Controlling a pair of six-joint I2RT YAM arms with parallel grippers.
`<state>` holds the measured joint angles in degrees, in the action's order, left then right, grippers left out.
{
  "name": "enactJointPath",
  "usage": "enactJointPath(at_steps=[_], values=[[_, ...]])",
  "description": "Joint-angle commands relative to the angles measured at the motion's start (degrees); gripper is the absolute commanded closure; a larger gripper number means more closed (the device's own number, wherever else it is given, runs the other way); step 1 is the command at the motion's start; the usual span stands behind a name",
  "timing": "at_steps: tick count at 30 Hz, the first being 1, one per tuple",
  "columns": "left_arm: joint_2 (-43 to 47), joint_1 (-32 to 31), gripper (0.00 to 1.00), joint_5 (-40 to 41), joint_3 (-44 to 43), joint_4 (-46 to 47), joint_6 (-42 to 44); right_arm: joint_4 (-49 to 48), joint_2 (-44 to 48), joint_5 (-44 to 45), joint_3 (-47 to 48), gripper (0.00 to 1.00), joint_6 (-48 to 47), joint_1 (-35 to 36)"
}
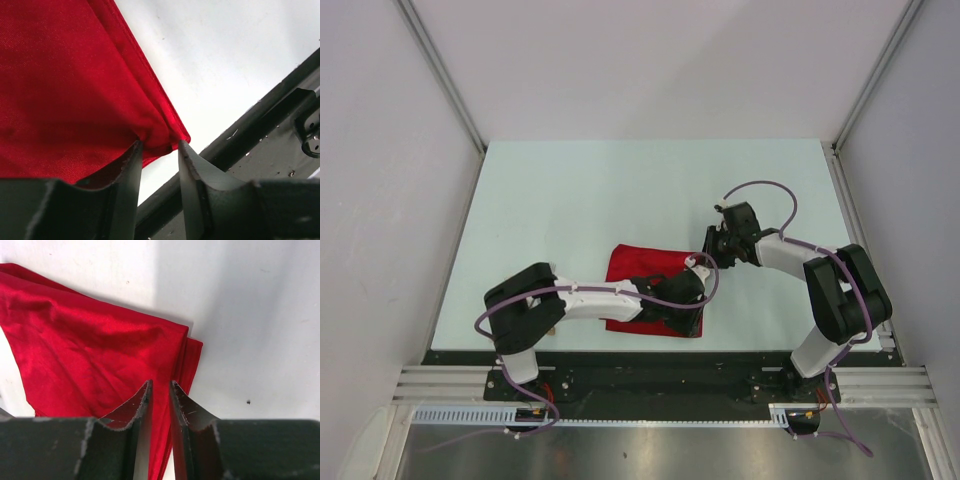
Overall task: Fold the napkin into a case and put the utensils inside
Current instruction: Rotate the lower triangle-folded napkin at the center of the board.
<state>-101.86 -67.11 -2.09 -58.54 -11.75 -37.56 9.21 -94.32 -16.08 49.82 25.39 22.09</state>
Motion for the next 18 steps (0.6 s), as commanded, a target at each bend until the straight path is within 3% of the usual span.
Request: enactJointPath(at_steps=[1,11,18], values=[[-0.3,-0.3,0.65,0.6,-2.5,-0.1,-1.1,-2.0,-0.3,-1.0,-0.2,0.76,-0.4,-0.4],[0.7,-0.4,0.84,-1.5,-3.9,-0.6,-1.4,-2.0,-1.7,-1.0,0.7,0.77,-0.2,-0.9],[1.1,-0.4,0.88,-2.7,-4.2,-0.8,-2.1,-1.5,-2.1,-0.8,1.3,0.75,-1.0,-2.5]])
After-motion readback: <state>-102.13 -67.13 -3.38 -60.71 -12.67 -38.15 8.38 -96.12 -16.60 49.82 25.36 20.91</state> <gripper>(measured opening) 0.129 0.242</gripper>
